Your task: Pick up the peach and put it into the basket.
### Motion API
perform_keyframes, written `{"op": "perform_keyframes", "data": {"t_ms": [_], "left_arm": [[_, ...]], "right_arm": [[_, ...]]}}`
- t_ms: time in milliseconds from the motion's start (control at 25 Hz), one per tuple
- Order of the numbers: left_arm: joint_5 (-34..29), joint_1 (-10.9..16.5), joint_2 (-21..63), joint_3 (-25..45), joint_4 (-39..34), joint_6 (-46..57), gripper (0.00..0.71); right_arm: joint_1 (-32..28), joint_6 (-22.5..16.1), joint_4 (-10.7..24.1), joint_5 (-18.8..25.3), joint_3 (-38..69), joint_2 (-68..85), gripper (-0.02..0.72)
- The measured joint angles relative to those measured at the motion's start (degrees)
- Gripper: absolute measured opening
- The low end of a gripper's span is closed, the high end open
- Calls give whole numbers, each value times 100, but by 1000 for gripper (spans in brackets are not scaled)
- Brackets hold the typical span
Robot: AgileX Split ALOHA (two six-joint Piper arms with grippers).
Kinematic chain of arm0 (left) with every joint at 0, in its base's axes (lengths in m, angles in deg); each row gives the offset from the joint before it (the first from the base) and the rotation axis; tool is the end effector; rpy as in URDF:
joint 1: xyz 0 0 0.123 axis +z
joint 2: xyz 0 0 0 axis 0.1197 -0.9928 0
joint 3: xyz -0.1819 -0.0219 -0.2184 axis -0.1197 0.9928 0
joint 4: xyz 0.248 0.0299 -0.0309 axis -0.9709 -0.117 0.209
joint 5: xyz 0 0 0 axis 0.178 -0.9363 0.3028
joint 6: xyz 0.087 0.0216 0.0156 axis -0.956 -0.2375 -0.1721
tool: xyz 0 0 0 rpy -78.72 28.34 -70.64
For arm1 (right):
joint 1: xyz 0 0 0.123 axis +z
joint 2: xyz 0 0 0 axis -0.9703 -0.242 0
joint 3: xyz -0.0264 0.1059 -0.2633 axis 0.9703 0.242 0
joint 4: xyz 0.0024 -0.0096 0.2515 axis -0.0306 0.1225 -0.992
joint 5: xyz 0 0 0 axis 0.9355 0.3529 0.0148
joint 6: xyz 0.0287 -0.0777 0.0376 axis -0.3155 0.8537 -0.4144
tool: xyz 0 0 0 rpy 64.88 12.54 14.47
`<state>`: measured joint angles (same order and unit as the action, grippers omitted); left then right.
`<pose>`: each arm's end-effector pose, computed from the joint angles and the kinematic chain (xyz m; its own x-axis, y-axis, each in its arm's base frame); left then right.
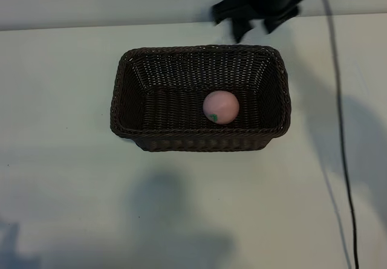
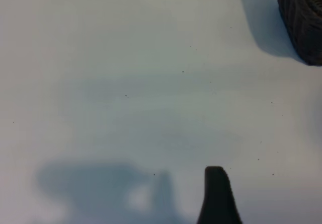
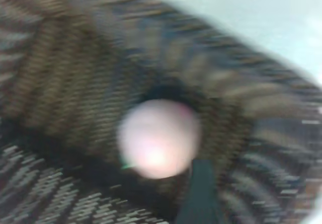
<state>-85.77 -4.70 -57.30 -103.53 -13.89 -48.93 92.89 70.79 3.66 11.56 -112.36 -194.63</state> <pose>-0.0076 -0.0061 0.2749 -0.4741 0.0472 -0.8792 0.0496 0.9984 0.0268 0.4336 0.1365 0.2892 -0.9209 -0.1791 -0.3462 -0.2194 0.9723 0.0806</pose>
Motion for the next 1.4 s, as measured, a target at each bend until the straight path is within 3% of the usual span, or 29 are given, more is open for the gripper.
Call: {"op": "perform_keyframes", "data": {"t_ms": [400, 600, 960, 1400], "left_arm": [[0, 0, 0, 0, 0, 0, 494], [0, 0, 0, 0, 0, 0, 494], [0, 0, 0, 0, 0, 0, 494], [0, 0, 0, 0, 0, 0, 494]], "right_arm": [[-1675, 201, 225, 5, 0, 0, 553], [-2142, 222, 231, 5, 0, 0, 553], [-2237, 228, 247, 2, 363, 918, 529], [-2241, 206, 387, 9, 2240, 3438, 526]]}}
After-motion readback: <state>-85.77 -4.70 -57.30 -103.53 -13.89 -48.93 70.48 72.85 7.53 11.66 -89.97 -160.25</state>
